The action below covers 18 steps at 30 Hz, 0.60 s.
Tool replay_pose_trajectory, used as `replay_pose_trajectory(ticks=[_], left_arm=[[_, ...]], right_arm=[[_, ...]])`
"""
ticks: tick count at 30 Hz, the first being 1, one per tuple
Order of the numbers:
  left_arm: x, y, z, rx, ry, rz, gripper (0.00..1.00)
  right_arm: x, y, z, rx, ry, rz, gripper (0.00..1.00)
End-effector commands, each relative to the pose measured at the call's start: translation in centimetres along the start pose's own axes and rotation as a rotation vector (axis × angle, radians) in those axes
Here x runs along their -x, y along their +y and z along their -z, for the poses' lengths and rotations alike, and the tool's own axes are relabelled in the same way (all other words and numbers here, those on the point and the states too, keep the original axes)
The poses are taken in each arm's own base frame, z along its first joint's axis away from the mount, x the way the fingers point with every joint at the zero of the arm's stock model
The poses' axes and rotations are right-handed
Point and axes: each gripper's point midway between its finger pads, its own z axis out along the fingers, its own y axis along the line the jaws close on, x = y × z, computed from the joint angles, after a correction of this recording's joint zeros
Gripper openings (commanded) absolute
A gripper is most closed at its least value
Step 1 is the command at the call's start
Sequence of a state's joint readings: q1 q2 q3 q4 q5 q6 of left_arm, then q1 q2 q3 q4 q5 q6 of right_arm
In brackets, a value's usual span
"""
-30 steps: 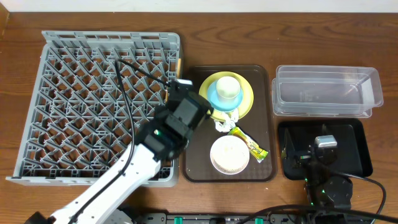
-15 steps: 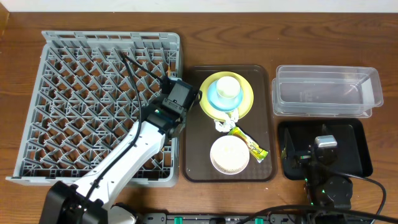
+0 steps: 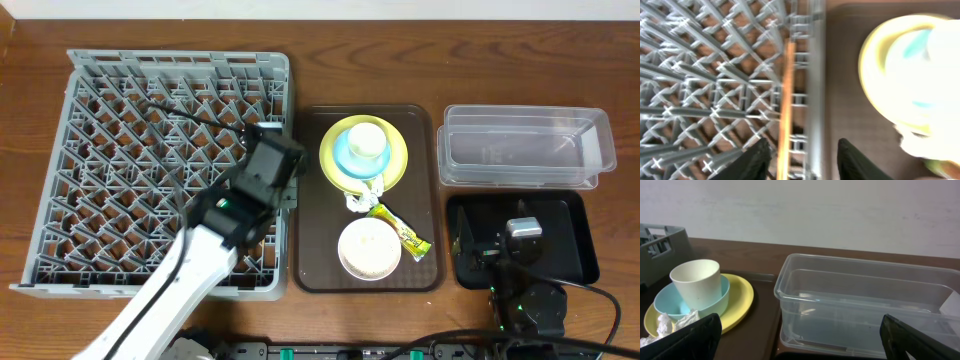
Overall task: Sort waste into correct bins and load items into the dishwasher
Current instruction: 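Carry the second chopstick into the rack and release it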
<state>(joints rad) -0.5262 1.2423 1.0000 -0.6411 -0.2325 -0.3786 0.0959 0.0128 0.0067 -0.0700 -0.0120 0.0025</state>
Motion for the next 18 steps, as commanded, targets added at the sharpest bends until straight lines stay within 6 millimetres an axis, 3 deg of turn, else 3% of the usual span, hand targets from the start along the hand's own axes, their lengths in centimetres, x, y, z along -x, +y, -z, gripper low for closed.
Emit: replay_pose_trajectory(ticks=[1,4,9,11,18], left_arm=[[0.1,-1.2,3.0,-0.135,-0.015,0.047,0.53],[0.6,0.3,5.1,-0.119,-0.068,0.073,0.60],[1.5,6.0,8.7,0.015,-0.198,0.255,0.75],[1.6,6.8,9.6,0.016,-0.226,0.279,0.82],[1.7,7.2,10.8,0.001,-0.264,0.293,0.87]], right_arm=[[-0.1,0.3,0.0,0.016,0.005,0.004,0.99],[-0.1,0.3,0.0,0.016,0.005,0.004,0.99],[-0.1,0.3,0.0,0.016,0.005,0.004,0.99],[-0.1,0.3,0.0,0.016,0.005,0.004,0.99],[-0.2,0.3,0.0,0.016,0.005,0.004,0.99]])
